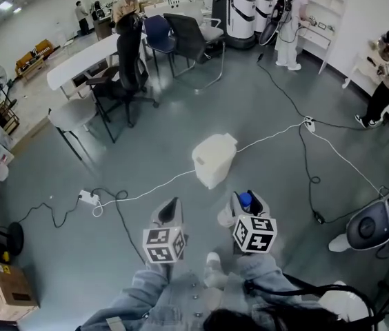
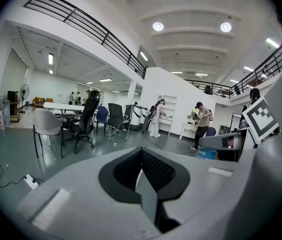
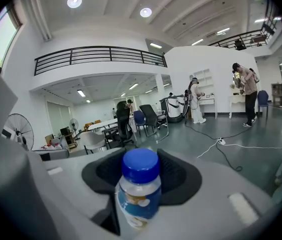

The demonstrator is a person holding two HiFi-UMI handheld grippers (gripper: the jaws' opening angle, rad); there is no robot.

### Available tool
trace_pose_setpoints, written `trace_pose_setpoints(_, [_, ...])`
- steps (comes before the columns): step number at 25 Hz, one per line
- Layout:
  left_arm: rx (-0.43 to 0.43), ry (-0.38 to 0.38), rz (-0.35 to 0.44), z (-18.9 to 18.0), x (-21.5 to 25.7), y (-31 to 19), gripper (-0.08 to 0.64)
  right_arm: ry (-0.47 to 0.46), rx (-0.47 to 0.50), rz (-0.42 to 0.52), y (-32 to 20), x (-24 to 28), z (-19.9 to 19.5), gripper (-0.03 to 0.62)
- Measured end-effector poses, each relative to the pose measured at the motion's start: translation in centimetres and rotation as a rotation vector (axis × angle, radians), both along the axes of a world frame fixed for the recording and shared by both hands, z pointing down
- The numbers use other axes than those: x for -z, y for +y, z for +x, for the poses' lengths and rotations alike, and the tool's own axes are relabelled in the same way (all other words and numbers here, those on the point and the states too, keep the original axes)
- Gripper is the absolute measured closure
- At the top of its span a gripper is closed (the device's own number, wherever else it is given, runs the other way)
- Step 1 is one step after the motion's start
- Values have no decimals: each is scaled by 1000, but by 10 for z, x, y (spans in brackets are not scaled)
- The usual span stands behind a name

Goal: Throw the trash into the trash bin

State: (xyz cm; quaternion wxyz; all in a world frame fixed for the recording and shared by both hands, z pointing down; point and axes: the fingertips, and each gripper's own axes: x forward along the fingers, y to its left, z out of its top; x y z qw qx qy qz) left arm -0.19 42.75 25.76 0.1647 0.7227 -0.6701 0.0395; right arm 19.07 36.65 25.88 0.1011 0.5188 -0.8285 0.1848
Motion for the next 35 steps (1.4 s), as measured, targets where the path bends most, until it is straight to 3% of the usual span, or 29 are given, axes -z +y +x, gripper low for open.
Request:
trace_pose_setpoints(10, [22,-15,-35,-1,-7,-83,552,-36,-27,-55,-92,-15,16,396])
trace_pose_setpoints(25, [60,-2,-13,-6,-13,-160,552,9,1,-70,-172,-23,20,396])
trace_pose_setpoints(35, [79,46,-36,-51,-37,-230,552,41,4,-94,-236,-41,-21,396])
